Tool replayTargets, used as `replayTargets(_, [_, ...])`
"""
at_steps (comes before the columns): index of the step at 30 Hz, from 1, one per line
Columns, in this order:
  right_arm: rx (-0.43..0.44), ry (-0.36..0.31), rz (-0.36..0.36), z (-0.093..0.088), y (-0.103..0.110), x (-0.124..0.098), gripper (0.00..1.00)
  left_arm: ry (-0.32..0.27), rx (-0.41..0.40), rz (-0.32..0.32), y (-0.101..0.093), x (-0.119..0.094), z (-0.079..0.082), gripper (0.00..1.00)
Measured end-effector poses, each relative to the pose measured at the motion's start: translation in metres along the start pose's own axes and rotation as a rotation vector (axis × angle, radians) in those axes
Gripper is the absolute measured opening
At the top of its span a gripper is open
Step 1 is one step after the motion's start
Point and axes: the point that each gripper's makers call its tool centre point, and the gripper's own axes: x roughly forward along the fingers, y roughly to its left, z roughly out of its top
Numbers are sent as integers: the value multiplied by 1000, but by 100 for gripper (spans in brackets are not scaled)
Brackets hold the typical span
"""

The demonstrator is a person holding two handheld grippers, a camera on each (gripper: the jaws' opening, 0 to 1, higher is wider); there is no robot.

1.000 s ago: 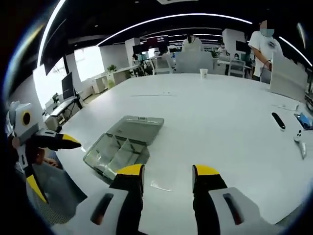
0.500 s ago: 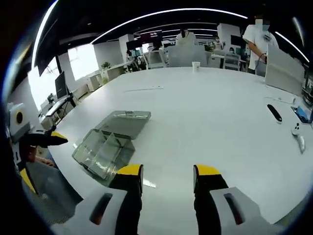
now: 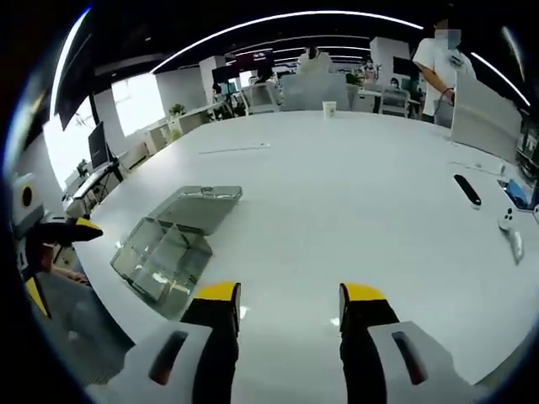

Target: Insert the divider into the dual guide fixture by aligning both edges with the guide slots and pushing it downward to the bottom, including one-sided entry, uneven engagement, binding, and posture correction.

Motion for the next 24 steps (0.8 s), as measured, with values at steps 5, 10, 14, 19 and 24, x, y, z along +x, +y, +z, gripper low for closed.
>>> replayTargets(5, [-11,28,-5,-5,-5,4,50,8,-1,0,0,1,0,96])
replayTargets(10, [-39,50,-9,-9,-10,11,57,-1,-15,1,2,2,1,99])
replayTargets(14, [-34,72,-30,-13,-20,14,58,2,-13,-8,0,6,2,99])
replayTargets(19, [-14,85,-49,-17,-33,15,56,-2,-18,1,3,8,5,99])
replayTargets(24, [33,96,-48,-24,-44,18,54,18,-17,7,3,10,0,99])
